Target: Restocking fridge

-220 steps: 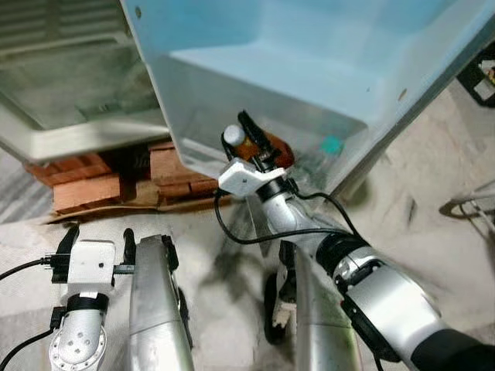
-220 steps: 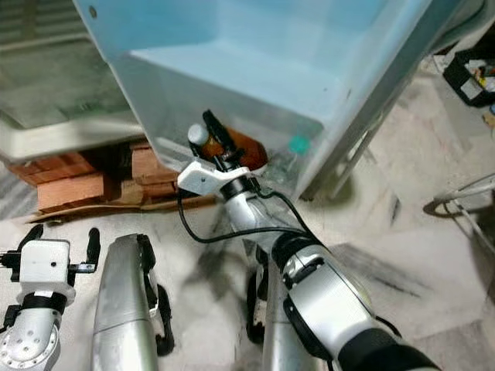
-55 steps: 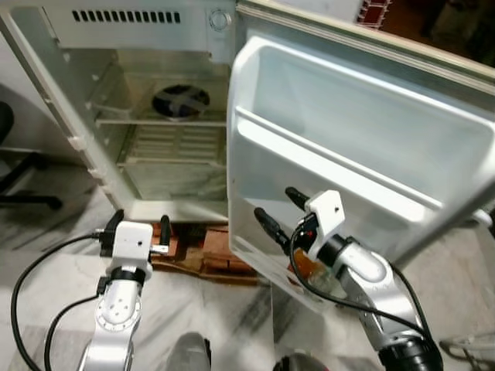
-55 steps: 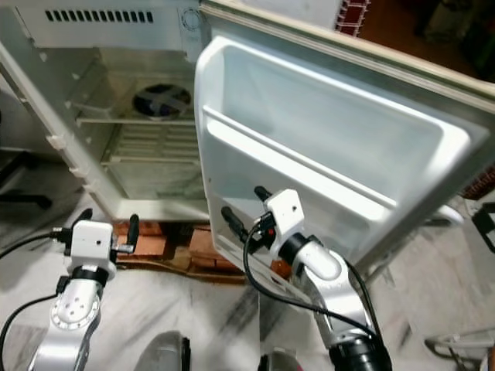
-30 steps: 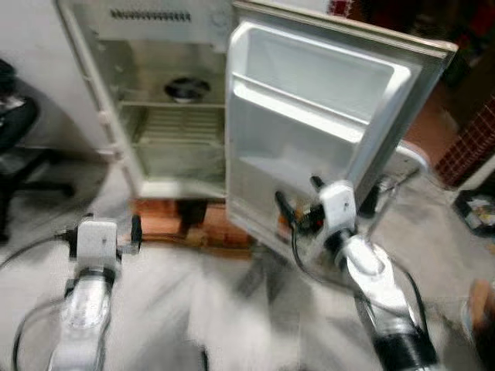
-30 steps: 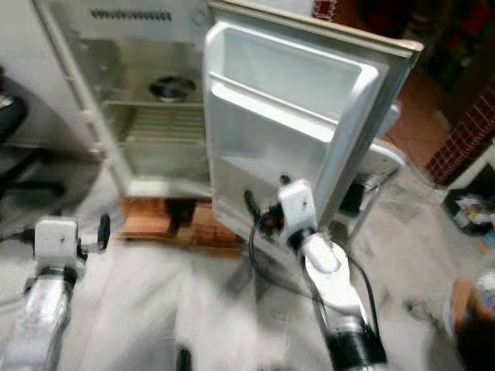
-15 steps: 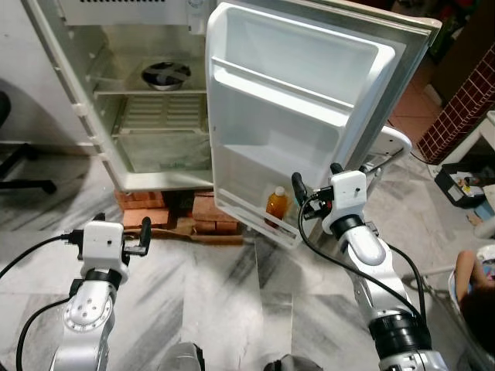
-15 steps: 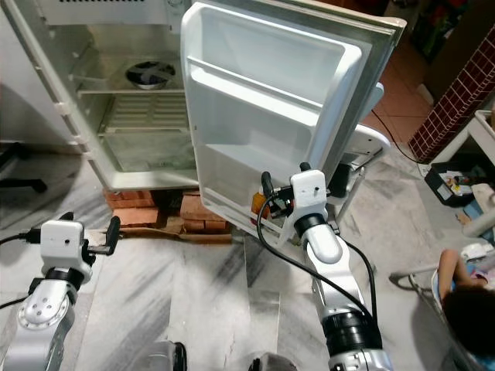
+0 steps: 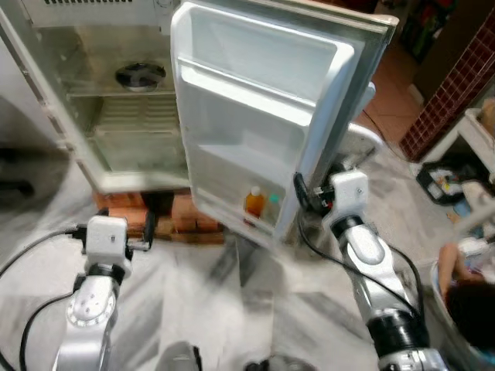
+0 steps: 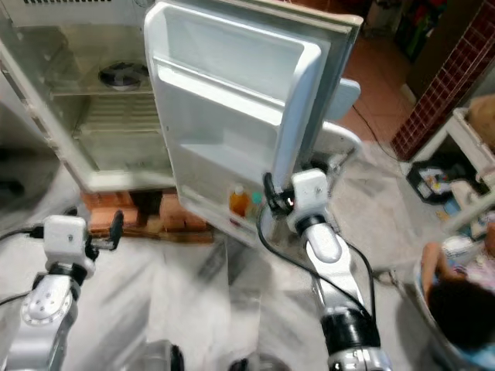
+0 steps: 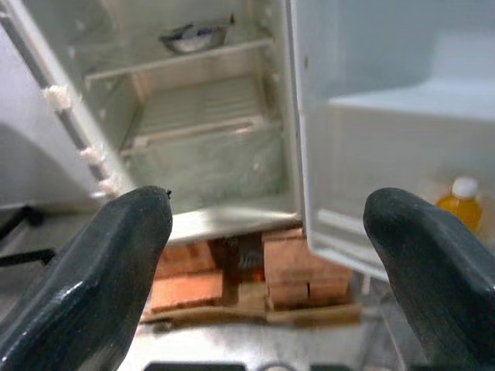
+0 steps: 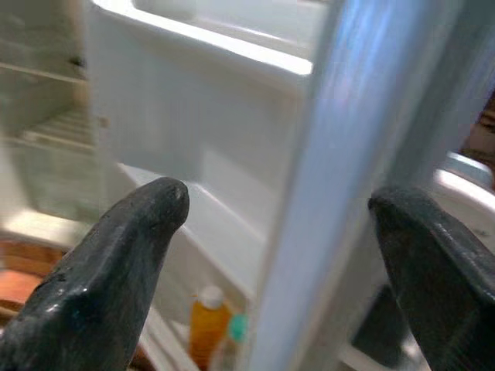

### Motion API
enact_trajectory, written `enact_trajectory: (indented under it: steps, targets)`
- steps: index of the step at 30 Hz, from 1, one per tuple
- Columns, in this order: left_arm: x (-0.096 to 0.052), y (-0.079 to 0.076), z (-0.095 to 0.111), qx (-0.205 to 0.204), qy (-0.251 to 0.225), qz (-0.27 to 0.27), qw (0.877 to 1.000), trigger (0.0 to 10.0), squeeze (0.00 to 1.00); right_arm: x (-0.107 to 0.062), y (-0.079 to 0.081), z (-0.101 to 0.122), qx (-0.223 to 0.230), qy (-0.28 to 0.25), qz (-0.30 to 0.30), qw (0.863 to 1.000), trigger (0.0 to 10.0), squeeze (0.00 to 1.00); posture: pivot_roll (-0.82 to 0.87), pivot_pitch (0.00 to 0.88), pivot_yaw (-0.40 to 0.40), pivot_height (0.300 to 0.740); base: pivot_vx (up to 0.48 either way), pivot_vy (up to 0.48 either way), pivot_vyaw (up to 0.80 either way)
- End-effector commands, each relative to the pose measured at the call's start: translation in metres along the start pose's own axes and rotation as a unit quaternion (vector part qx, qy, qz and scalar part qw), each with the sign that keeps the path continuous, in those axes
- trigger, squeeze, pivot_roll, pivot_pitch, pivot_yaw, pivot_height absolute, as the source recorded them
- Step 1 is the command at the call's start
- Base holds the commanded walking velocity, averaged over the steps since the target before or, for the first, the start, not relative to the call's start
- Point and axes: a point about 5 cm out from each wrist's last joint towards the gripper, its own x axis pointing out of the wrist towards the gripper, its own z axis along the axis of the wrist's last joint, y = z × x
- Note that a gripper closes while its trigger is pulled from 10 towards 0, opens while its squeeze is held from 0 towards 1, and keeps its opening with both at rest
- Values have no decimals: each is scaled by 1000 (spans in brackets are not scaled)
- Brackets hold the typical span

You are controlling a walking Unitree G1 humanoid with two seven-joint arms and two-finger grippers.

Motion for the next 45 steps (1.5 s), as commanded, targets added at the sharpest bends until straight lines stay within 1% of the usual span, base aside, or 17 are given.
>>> enact_trajectory:
  steps: [1, 5, 6, 9, 10, 11, 13, 15, 18, 21, 23, 30, 38, 45]
  targets:
    - [0, -3, 0, 2, 0, -2, 1000, 10000, 0, -2, -8, 0, -16, -1, -4, 1000, 10000, 0, 33, 80, -14, 740, 0, -469, 0]
    - [-1, -3, 0, 6, 0, 4, 1000, 10000, 0, -1, -8, 0, -18, -3, -3, 1000, 10000, 0, 33, 76, -11, 740, 0, -383, 0]
    - [-2, -2, 0, 9, 0, 13, 1000, 10000, 0, -2, -9, 0, -19, -2, -4, 1000, 10000, 0, 32, 73, -8, 740, 0, 0, 0]
    - [-8, 5, -5, 35, 6, 42, 998, 10000, 0, -2, -10, -2, -12, -1, -8, 1000, 10000, 0, 32, 69, -4, 740, 0, 0, 0]
    - [-14, 7, -10, 22, 19, 48, 998, 10000, 0, -3, -11, -3, -13, 1, -12, 1000, 10000, 0, 32, 65, -4, 740, 0, 0, 0]
    - [-14, 7, -10, 22, 19, 48, 998, 10000, 0, -3, -11, -3, -13, 1, -12, 1000, 10000, 0, 32, 65, -4, 740, 0, 0, 0]
    - [-19, 8, -14, 4, 25, 53, 998, 10000, 0, -3, -11, -5, -5, 9, -16, 1000, 10000, 0, 35, 63, -5, 740, 0, 0, 0]
    - [-21, 7, -13, -1, 22, 53, 998, 10000, 0, -3, -7, -4, -21, 4, 4, 1000, 10000, 0, 35, 63, -5, 740, 0, 0, 0]
    - [-20, 5, -10, -7, 12, 49, 999, 10000, 0, -4, -7, -3, -20, -2, 7, 1000, 10000, 0, 41, 57, -9, 740, 0, 0, 594]
    - [-17, 3, -7, -10, 4, 47, 999, 10000, 0, -1, -6, -2, -10, -6, 3, 1000, 10000, 0, 41, 57, -9, 740, 0, 0, 642]
    - [-16, 1, -7, -12, 3, 45, 999, 10000, 0, 1, -7, -1, -12, -7, -2, 1000, 10000, 0, 39, 57, -12, 740, 0, 0, 0]
    - [-14, -2, -6, -15, 0, 38, 999, 10000, 0, 3, -12, 1, -16, -9, -18, 1000, 10000, 0, 32, 70, -9, 740, 276, 0, 0]
    - [-13, -4, -4, -17, -3, 36, 999, 10000, 0, 5, -11, 2, -19, -13, -21, 1000, 10000, 0, 36, 88, -14, 740, 348, 0, 0]
    - [-15, -7, -6, -15, 1, 30, 999, 10000, 0, 6, -11, 2, -20, -14, -27, 999, 10000, 0, 38, 94, -10, 740, 339, 0, 0]
